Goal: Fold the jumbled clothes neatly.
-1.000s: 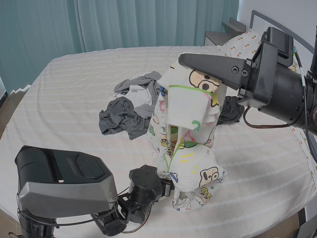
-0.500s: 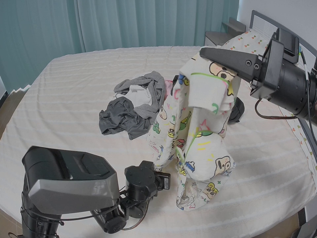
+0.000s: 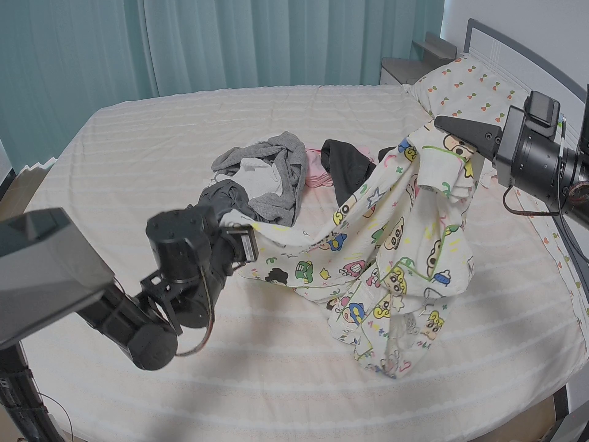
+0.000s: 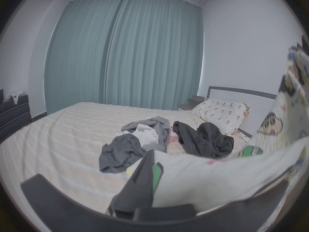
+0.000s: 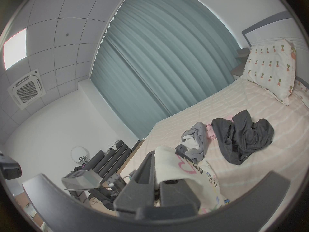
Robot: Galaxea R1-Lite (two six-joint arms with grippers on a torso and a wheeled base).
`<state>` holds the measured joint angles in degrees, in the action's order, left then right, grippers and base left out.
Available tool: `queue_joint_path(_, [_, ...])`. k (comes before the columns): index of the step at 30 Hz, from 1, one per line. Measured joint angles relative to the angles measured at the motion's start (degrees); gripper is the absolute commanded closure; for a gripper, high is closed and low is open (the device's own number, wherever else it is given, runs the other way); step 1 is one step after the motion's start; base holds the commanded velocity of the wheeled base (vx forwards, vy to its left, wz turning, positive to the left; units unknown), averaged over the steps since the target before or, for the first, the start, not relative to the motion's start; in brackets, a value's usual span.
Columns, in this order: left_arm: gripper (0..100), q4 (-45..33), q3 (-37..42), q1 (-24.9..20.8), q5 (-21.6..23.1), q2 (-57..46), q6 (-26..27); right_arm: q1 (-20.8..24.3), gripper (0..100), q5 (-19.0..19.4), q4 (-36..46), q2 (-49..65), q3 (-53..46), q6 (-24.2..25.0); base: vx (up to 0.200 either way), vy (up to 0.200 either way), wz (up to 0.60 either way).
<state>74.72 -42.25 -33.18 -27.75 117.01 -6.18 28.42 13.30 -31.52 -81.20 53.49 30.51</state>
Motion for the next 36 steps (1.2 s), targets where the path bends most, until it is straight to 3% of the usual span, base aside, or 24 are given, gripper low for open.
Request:
queue_joint_path(6, [100,-15.0,-12.9,0.6,0.0,-8.7,0.7,-1.7,100,0.0,-0.3,-0.1,3.0,0.0,0.000,0.000,0.00])
queue_joint_path(13, [100,-20.1,-26.1,-4.2,0.1,-17.2,1.0,2.8,100,0.0,-0.6,2.4,7.8,-0.4,0.000,0.000,0.00])
queue_joint_path(17, [100,-20.6,-28.3,-7.3,0.0,-21.0,0.8,4.5,100,0.0,-0.9,3.8,9.1,-0.1,0.000,0.000,0.00])
queue_joint_path(27, [100,-21.1,-13.9,-9.1,0.0,-25.2,-3.0,4.4,100,0.0,-1.6,4.9,2.3,0.6,0.000,0.000,0.00])
queue_joint_path(36, [100,-21.0,-1.8,-9.6,-0.1,-28.4,-6.9,3.0,100,-0.5,-7.3,5.4,0.0,0.9,0.000,0.000,0.00])
